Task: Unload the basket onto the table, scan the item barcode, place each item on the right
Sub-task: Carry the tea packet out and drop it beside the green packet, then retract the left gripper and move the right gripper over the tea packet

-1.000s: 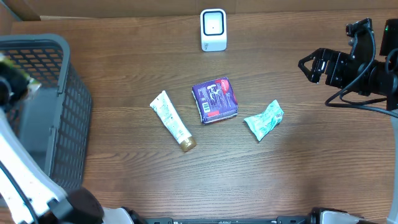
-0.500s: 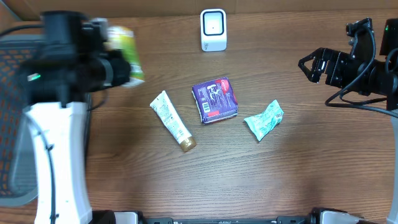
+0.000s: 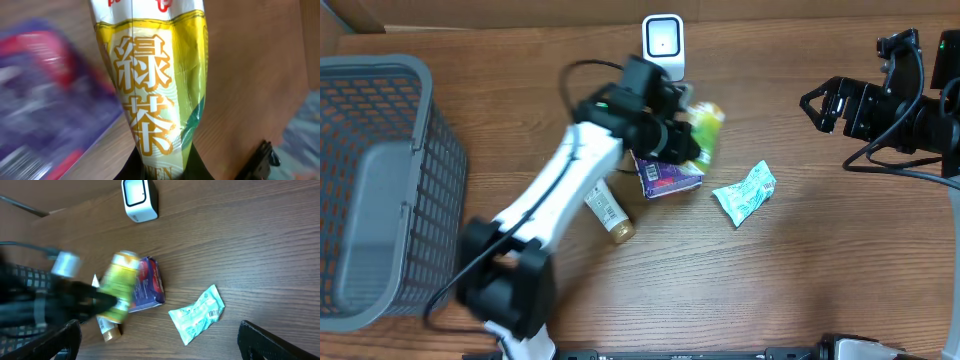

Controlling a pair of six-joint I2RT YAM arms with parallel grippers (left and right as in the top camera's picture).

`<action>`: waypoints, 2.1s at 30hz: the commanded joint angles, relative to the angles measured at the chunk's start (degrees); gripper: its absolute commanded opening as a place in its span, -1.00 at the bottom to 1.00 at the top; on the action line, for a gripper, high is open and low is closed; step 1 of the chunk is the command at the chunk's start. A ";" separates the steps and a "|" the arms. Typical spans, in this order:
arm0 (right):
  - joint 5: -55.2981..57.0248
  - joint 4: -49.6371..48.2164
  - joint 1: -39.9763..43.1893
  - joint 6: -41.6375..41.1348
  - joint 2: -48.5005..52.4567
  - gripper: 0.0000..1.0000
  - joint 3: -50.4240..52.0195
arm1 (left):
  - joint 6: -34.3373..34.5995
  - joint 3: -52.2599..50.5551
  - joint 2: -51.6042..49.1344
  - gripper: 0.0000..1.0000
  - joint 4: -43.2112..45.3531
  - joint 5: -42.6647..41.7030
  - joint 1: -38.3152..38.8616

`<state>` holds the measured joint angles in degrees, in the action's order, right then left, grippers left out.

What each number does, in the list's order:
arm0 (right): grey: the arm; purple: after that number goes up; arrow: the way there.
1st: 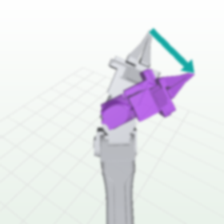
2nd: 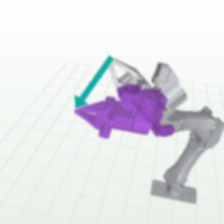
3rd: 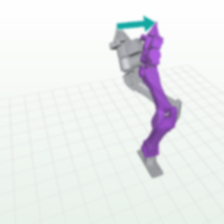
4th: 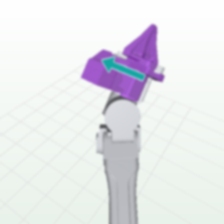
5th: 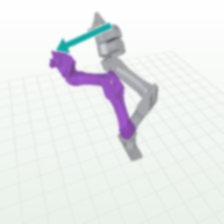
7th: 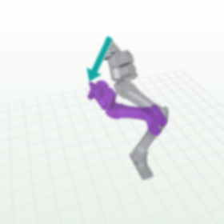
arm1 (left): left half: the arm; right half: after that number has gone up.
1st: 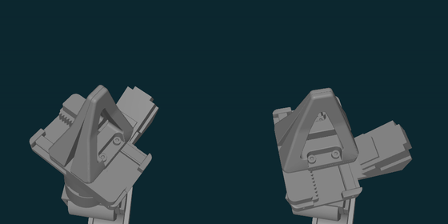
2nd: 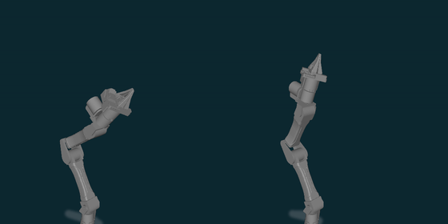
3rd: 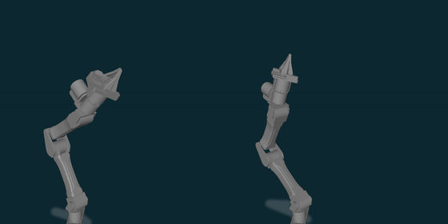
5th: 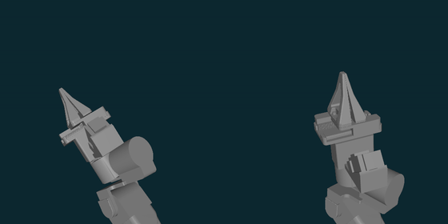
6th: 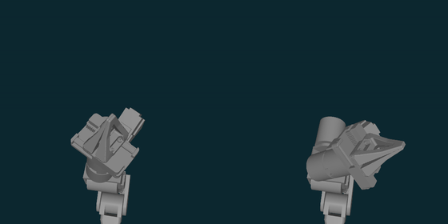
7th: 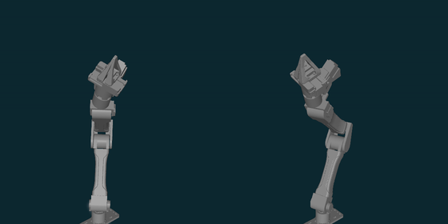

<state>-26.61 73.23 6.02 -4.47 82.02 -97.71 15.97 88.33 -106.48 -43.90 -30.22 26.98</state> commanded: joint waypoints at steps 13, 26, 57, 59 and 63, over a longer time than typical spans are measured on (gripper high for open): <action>0.24 -0.02 0.11 0.39 -0.02 1.00 -0.92 | 3.80 -0.20 -16.55 -0.75 10.40 -5.27 5.31; 0.22 0.63 0.11 0.35 0.17 1.00 -0.92 | 4.74 11.08 -15.15 0.07 3.52 -4.20 1.97; 9.46 2.51 -15.19 -13.57 15.10 -0.85 -0.33 | 3.76 41.09 10.88 -0.28 -50.84 44.59 -10.10; 11.76 1.95 -15.89 -15.52 16.31 -0.91 0.52 | 5.49 41.07 10.73 -0.27 -52.19 44.96 -10.10; 12.87 -1.46 -16.83 -17.18 17.22 -0.92 4.70 | 8.63 40.96 10.69 -0.22 -52.92 47.06 -10.14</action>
<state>-16.56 73.69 -9.96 -18.52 98.37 -96.36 20.67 129.47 -95.90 -96.55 13.52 16.51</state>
